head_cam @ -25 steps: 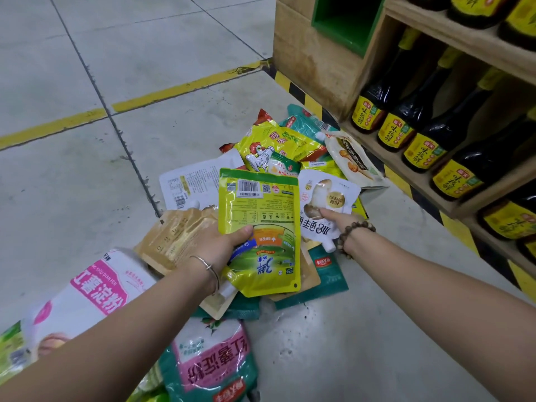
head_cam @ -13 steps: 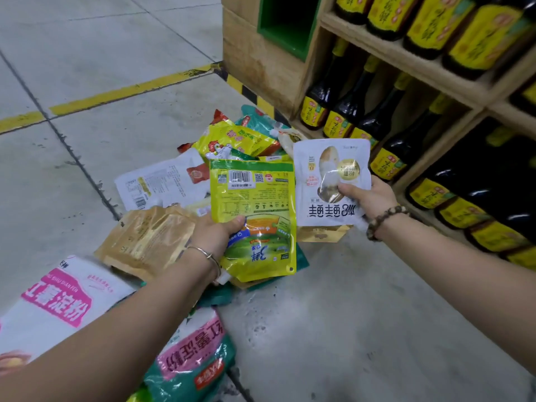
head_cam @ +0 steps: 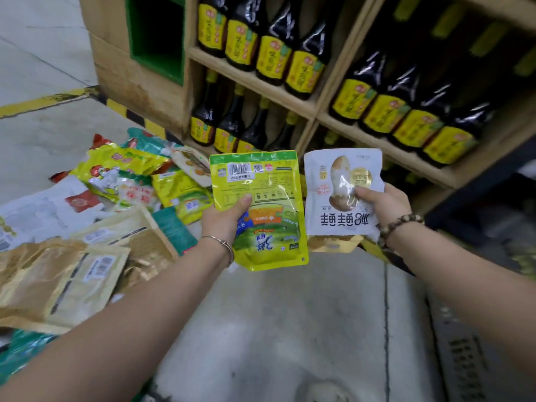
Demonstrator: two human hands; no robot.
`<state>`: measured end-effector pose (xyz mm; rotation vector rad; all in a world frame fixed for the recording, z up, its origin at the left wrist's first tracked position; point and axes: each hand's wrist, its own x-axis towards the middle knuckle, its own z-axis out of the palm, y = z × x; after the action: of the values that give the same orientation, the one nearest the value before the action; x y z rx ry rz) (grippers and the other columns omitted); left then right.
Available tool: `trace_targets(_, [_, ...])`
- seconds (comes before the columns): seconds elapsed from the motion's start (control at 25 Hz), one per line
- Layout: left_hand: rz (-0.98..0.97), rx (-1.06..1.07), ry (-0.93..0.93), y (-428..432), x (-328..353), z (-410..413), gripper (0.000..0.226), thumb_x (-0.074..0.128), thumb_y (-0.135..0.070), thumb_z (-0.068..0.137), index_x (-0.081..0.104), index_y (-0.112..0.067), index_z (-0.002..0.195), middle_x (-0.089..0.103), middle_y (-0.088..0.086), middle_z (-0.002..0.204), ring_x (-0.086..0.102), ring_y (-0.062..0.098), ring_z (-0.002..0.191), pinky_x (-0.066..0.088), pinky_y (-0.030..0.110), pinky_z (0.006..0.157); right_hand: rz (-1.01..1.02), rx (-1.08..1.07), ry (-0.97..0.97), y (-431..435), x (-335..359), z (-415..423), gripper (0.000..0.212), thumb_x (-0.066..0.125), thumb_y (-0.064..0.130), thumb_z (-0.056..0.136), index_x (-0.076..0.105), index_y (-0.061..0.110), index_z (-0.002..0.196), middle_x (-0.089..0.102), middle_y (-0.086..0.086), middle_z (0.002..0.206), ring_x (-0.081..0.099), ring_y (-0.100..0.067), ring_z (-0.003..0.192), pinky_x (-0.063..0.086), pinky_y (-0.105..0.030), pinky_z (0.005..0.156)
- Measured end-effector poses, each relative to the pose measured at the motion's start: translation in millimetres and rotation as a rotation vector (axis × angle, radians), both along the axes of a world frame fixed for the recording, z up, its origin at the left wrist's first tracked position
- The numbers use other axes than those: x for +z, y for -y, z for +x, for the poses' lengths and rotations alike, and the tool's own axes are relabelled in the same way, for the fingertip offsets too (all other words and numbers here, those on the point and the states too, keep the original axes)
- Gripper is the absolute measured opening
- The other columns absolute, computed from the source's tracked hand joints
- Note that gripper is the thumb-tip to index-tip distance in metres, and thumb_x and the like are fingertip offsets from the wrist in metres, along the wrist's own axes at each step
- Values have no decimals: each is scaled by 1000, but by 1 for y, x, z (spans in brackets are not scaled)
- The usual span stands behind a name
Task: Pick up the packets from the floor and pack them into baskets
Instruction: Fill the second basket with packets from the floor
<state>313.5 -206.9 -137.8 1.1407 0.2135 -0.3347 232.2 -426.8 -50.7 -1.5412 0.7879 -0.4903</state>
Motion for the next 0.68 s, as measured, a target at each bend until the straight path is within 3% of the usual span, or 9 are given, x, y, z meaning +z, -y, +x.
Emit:
trace_targets(0.16, [-34, -92, 58, 52, 35, -30, 16, 71, -19, 82, 68, -11, 95, 68, 2, 81, 65, 13, 70, 53, 18, 58, -128, -34, 17, 32, 42, -41, 14, 71, 5, 77, 67, 10, 89, 69, -22, 99, 66, -43, 92, 51, -62, 79])
trace_targets(0.28, [-55, -133, 123, 82, 57, -50, 17, 71, -18, 82, 69, -10, 97, 69, 1, 84, 66, 12, 74, 53, 23, 66, -208, -36, 15, 50, 66, -69, 13, 70, 6, 79, 67, 14, 89, 70, -20, 97, 67, -41, 88, 53, -60, 78])
trace_targets(0.4, [-55, -202, 201, 101, 73, -75, 9, 70, -17, 82, 69, -14, 91, 66, -8, 78, 65, 3, 67, 54, 20, 65, -279, -39, 29, 63, 91, -97, 11, 68, 5, 82, 64, 15, 87, 69, -14, 91, 68, -29, 74, 58, -45, 70])
trace_targets(0.52, [-39, -228, 255, 113, 88, -96, 8, 70, -18, 83, 68, -23, 77, 68, -2, 82, 67, 21, 85, 53, 37, 86, -312, -14, 47, 75, 112, -121, 10, 67, 6, 83, 63, 13, 89, 69, -8, 81, 68, -19, 59, 58, -34, 55])
trace_targets(0.68, [0, -209, 336, 135, 115, -120, 4, 66, -20, 86, 68, -20, 83, 70, 6, 93, 66, 26, 95, 50, 44, 92, -335, -10, 61, 99, 132, -150, 14, 66, 8, 84, 63, 11, 96, 70, -8, 81, 68, -20, 60, 57, -36, 57])
